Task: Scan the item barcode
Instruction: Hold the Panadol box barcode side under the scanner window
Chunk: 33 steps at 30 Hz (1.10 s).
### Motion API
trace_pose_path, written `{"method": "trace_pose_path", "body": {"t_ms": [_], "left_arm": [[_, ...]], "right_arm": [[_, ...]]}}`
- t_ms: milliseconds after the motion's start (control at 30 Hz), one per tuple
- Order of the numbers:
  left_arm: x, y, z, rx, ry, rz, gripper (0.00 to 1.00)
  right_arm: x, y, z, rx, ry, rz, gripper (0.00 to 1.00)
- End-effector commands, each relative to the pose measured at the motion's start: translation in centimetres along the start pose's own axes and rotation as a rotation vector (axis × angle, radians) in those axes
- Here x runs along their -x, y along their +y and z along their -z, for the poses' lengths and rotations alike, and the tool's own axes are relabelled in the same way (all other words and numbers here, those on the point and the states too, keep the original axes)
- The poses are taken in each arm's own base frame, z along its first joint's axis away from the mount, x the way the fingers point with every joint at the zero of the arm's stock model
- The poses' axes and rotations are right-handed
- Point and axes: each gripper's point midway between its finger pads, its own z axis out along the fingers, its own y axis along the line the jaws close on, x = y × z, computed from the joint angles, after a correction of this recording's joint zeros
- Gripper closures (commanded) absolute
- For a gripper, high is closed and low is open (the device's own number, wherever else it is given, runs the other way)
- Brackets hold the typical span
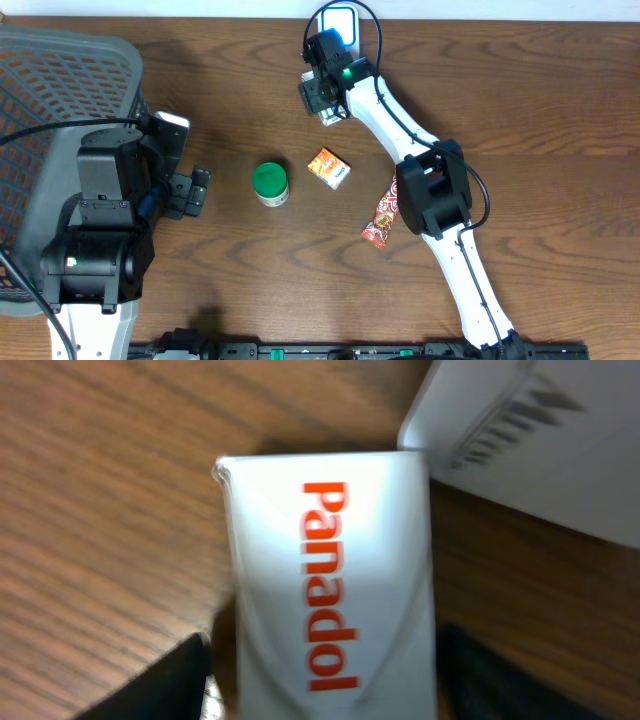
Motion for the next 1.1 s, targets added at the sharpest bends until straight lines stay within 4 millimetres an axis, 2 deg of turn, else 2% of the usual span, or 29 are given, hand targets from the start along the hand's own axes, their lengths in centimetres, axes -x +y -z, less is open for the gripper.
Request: {"method": "trace_pose_path", "body": {"t_ms": [0,67,233,333,400,533,633,767,900,1067], "left_arm": [[0.0,-0.1,0.0,-0.009,-0.003,0.013,0.01],[0.0,-0.1,0.0,-0.009,-0.003,0.013,0.0],[0.0,-0.1,0.0,-0.009,-0.003,0.013,0.01],[0.0,-0.1,0.0,-0.009,-0.003,0.013,0.01],[0.0,-0.1,0.0,-0.009,-0.003,0.013,0.01],[0.0,-0.1,0.0,-0.009,-0.003,0.013,0.01],[0.0,-0.1,0.0,-0.009,-0.003,0.013,0.01],[0.0,-0.1,0.0,-0.009,-0.003,0.013,0.01],[0.0,-0.1,0.0,-0.009,-0.003,0.013,0.01],[0.0,-0.1,0.0,-0.009,-0.003,0.013,0.01]], "right_arm": [[-1.6,-0.5,-0.9,-0.021,0.044,-0.014,0.47],[-1.5,-0.5,-0.9,-0.024,0.04,0.008,0.55],[-1.3,-0.5,-0.7,-0.023,0.037,0.055,0.62],[-1.2,-0.5,0.0,-0.022,0.049,0.103,0.76],[-1.0,-0.5,0.6,-0.021,0.057,0.143,0.79],[-0.1,-0.8,2.5,-0.042,0.06,0.248,0.81],[0.7,-2.2,4.1,-0.126,0.065,0.391,0.85],[1.3,-3.9,4.9,-0.25,0.083,0.53,0.96],[1.5,-4.4,5.2,-0.311,0.106,0.638,0.98],[3.3,-4.4,6.1,-0.458,0.079,0.729,0.99]]}}
